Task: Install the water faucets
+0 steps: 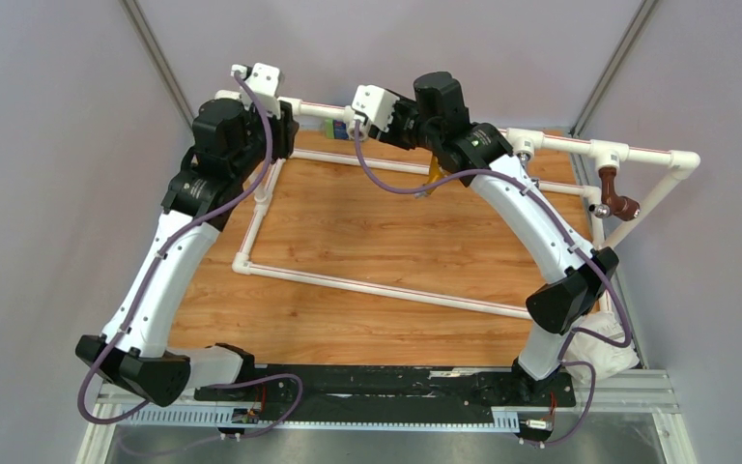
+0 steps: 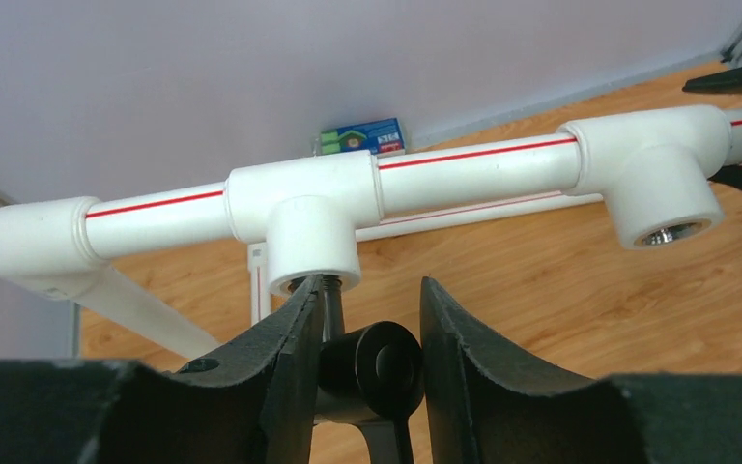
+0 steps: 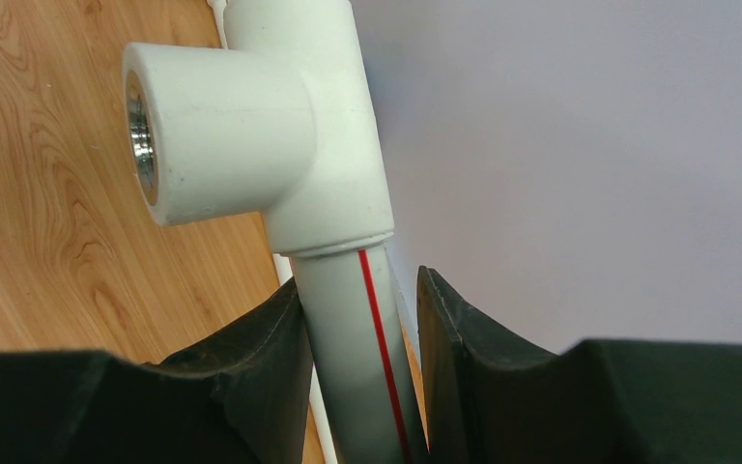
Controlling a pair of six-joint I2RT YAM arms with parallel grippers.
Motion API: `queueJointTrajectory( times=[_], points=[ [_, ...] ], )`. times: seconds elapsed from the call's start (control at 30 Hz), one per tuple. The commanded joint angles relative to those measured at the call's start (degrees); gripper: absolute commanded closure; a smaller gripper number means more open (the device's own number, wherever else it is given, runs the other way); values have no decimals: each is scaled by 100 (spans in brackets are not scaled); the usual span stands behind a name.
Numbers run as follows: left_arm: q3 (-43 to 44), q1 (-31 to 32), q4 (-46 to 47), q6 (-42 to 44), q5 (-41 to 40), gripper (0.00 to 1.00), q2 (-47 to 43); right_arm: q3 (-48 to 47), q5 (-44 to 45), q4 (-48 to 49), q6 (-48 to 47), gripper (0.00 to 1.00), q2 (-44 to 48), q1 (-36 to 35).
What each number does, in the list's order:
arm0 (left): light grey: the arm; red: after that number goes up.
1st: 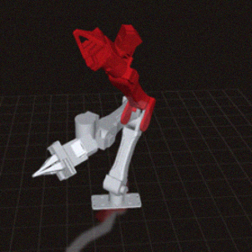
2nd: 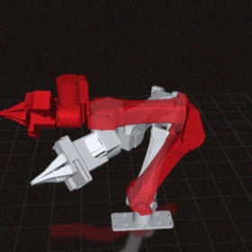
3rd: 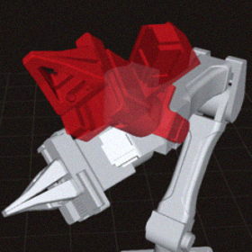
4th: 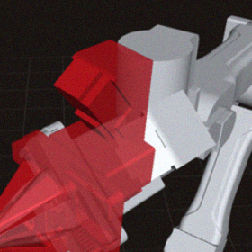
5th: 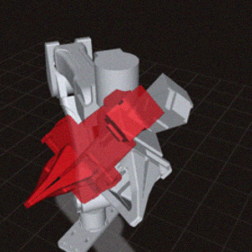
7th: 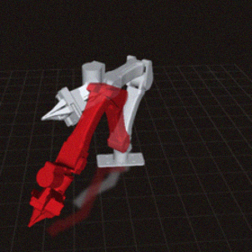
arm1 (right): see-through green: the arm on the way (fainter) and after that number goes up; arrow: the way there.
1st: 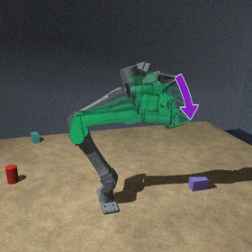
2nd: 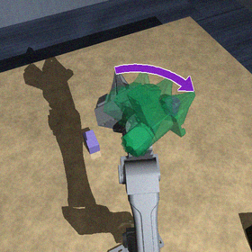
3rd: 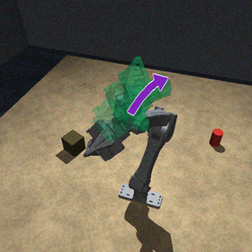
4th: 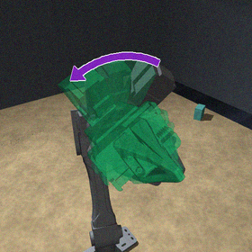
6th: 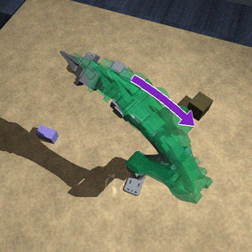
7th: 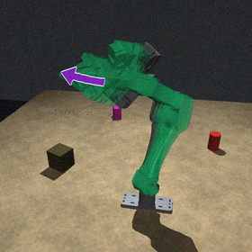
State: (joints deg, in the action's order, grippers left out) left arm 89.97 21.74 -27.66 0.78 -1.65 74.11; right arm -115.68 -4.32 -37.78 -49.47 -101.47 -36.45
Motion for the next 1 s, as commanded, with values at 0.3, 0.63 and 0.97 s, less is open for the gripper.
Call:
queueJointTrajectory(
  times=[0.3, 0.63, 0.97],
  points=[
    [-1289, 234, -37, -1879, 746, 87, 33, 195, -623, 359, 781, 93, -83, -223],
    [-1290, 234, -679, -2168, -222, 87, 288, 212, -632, 376, 816, 93, -101, -223],
    [-1281, 331, -443, -2249, 15, 66, 149, 256, -623, 385, 816, 93, -83, -223]
  ],
)
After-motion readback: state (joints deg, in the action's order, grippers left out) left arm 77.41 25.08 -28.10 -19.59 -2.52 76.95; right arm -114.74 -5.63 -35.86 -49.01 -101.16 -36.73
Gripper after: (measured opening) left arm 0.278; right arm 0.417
